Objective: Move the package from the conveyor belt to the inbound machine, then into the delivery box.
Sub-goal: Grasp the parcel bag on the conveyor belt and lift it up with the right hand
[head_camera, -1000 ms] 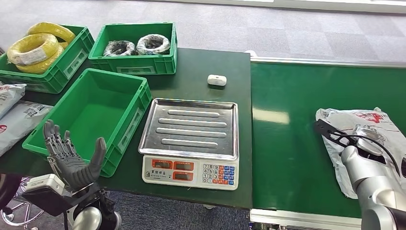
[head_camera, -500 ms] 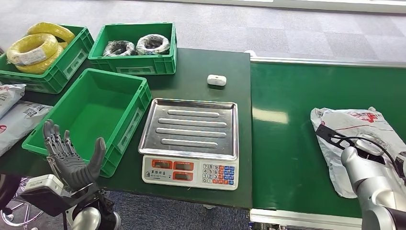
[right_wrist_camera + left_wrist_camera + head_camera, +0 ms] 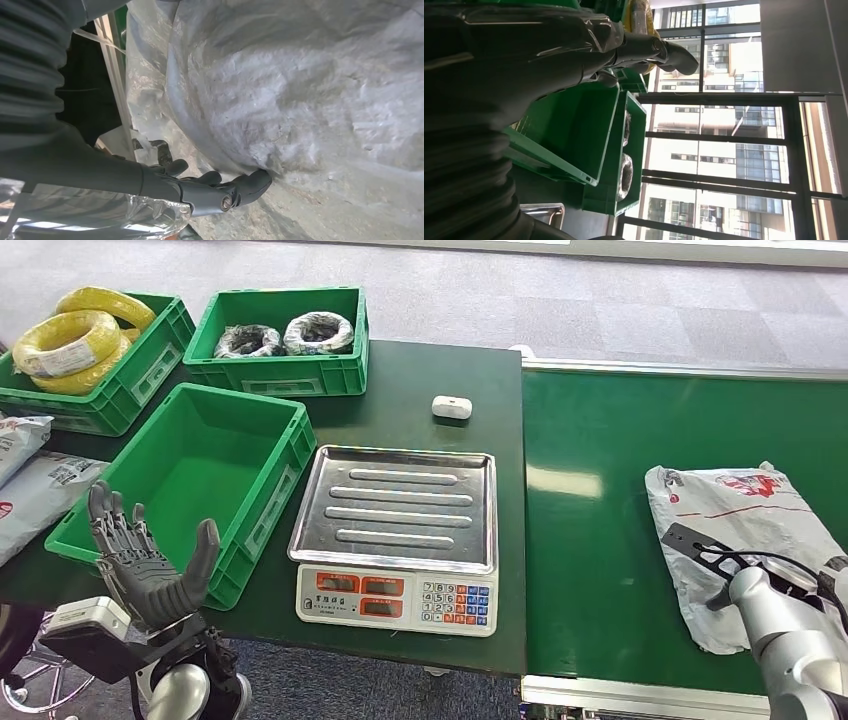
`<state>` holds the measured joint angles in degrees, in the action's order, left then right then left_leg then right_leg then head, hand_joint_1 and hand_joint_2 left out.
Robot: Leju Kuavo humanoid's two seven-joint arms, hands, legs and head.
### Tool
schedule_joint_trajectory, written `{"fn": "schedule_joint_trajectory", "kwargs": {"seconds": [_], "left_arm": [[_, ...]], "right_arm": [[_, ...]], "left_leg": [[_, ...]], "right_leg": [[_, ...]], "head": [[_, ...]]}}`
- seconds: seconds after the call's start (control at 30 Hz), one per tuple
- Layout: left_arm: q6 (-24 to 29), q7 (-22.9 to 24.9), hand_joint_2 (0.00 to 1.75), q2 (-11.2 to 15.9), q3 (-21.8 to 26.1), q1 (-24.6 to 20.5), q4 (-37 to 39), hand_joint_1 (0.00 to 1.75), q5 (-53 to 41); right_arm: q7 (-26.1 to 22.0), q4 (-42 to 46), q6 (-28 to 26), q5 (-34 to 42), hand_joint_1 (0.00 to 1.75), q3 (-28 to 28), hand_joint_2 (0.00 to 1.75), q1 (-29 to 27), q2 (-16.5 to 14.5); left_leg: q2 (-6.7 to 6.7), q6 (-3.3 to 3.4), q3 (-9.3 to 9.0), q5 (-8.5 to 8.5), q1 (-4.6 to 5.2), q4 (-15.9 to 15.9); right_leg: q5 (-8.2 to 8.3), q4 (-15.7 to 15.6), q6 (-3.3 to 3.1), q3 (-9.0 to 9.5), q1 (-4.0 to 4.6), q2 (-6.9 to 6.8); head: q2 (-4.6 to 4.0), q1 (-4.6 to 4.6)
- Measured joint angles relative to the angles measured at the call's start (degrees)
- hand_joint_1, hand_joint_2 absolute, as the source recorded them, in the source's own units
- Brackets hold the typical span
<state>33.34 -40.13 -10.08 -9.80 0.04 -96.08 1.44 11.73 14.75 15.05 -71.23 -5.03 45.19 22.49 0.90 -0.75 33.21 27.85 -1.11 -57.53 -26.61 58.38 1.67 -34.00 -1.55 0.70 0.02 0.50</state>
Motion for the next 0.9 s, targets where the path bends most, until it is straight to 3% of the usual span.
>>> {"fn": "schedule_joint_trajectory", "kwargs": {"seconds": [0.03,0.17,0.43,0.9], "left_arm": [[0.0,0.0,1.75,0.0,0.0,0.0,0.0,0.00,0.0],[0.1,0.0,1.75,0.0,0.1,0.0,0.0,0.00,-0.3],[0.7,0.0,1.75,0.0,0.4,0.2,-0.2,0.00,-0.5],[1.3,0.0,1.75,-0.1,0.7,1.3,-1.0,0.00,-0.8]], "right_arm": [[-0.4,0.0,-0.2,0.1,0.02,-0.2,1.75,-0.1,0.0],[-1.6,0.0,-1.8,0.2,1.73,-0.8,1.75,-0.2,-0.4],[-4.8,0.3,-9.8,0.1,1.75,-1.4,1.75,0.3,-2.0],[-7.4,0.6,-13.1,-0.8,1.75,-1.8,1.75,1.1,-3.7]], "left_leg": [[0.00,0.00,0.00,0.00,0.00,0.0],[0.00,0.00,0.01,0.00,0.00,0.0],[0.01,0.00,0.01,0.00,0.00,0.0],[0.01,0.00,0.01,0.00,0.00,0.0]], "right_leg": [[0.00,0.0,0.00,0.00,0.00,0.00],[0.00,0.0,0.00,0.01,0.00,0.00],[0.00,0.0,0.00,0.03,0.00,0.00],[0.00,0.0,0.00,0.03,0.00,-0.01]], "head": [[0.00,0.00],[0.00,0.00],[0.00,0.00],[0.00,0.00]]}}
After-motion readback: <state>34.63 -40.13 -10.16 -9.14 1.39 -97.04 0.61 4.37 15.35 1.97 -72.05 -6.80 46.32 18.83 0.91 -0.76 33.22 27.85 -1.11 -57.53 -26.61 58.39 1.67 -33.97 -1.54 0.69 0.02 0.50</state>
